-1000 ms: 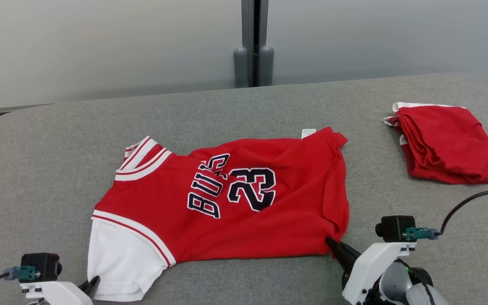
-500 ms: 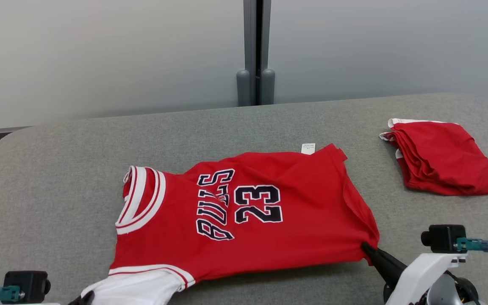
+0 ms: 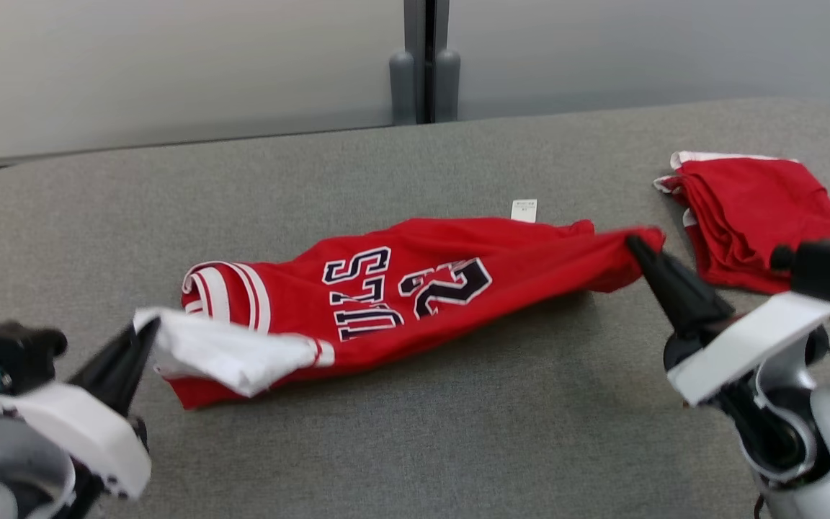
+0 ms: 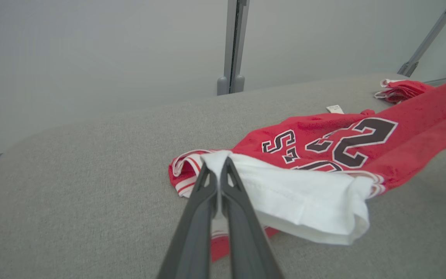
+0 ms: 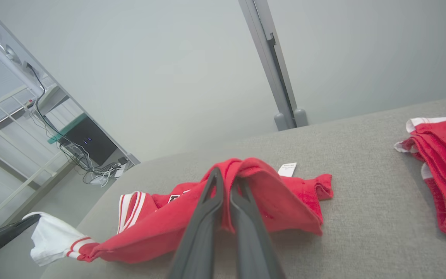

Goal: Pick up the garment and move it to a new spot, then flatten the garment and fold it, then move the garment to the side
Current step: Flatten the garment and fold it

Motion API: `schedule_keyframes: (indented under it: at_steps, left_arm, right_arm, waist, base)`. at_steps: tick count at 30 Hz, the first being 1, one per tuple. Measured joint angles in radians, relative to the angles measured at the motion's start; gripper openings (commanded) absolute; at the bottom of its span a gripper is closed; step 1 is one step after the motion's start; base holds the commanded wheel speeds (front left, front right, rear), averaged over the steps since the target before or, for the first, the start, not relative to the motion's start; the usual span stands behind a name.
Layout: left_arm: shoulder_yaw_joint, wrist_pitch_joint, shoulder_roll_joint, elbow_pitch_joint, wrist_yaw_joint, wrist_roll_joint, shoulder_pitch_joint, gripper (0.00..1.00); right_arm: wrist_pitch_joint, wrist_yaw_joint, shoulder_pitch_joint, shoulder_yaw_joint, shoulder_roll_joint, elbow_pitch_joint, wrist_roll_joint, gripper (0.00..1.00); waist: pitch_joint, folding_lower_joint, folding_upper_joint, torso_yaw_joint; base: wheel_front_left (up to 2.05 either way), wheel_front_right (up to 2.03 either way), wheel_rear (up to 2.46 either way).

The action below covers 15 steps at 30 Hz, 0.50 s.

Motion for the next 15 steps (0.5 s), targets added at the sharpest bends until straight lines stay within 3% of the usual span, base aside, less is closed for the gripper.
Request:
schedule_keyframes:
  at_steps: [5, 11, 15]
  left_arm:
    - [-0.002, -0.068, -0.009, 0.114, -0.089, 0.054, -0.303, 0.00]
    - [-0.025, -0.123, -0.037, 0.345, -0.192, 0.117, -0.728, 0.00]
    - [-0.068, -0.133, -0.067, 0.502, -0.234, 0.160, -1.001, 0.00]
  right_arm:
    - [-0.046, 0.000, -0.247, 0.016, -0.041, 0.051, 0.057, 0.00]
    - [-0.087, 0.000, -0.592, 0.070, -0.087, 0.190, 0.133, 0.00]
    - [-0.117, 0.000, -0.807, 0.118, -0.107, 0.295, 0.188, 0.00]
  waist:
    - [0.112, 0.0000, 0.0000, -0.005]
    - [0.263, 0.0000, 0.0000, -0.007]
    - [0.357, 0.0000, 0.0000, -0.006]
  base:
    - [0.00, 0.00, 0.00]
    - [0.00, 0.00, 0.00]
    - [0.00, 0.00, 0.00]
